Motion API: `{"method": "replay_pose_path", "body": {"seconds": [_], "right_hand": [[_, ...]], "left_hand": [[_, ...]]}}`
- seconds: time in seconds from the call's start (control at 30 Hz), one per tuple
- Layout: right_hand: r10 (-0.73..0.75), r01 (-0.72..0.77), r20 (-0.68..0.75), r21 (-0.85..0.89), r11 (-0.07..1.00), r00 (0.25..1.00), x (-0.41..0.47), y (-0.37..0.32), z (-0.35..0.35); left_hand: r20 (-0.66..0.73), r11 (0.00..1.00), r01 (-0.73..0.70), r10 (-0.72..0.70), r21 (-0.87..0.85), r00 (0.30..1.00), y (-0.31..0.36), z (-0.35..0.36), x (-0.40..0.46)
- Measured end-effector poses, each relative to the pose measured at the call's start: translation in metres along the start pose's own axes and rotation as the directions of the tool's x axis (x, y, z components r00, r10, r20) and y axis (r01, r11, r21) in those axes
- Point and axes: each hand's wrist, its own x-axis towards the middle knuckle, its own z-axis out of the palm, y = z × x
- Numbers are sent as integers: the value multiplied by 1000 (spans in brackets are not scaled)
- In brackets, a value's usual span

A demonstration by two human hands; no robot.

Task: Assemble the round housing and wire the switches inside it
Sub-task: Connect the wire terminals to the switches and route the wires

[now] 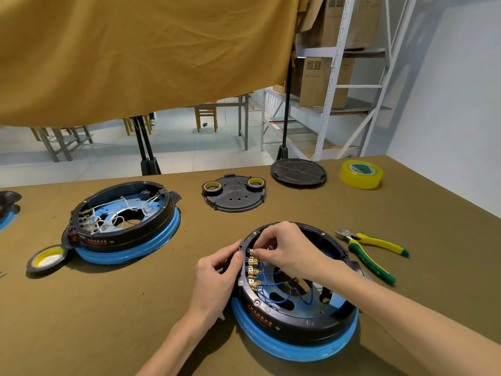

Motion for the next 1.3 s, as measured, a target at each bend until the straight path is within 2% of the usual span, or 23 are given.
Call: {"method": "replay_pose_path", "body": {"seconds": [0.2,0.4,0.53,0.9,1.0,1.3], "right_hand": [[29,-29,-34,5,1000,999,3,-3,0],[70,-73,-150,-13,997,986,0,-10,18],[94,-92,-129,25,995,987,2,-11,13],[16,-26,-151,-64,998,988,-4,-12,16],[41,-44,-141,-21,999,989,-3,-12,14],[26,-31,-157,-35,999,987,-4,-12,15]], "left_hand": [[86,1000,10,-11,3,996,3,-4,7],[146,998,59,-58,-3,987,5,-13,15],[153,998,60,-59,-4,986,2,-12,13],[153,1000,31,-30,-1,988,2,-14,8],[150,1000,29,-30,11,988,3,-14,7],[137,999,-3,-4,51,991,4,-12,8]]}}
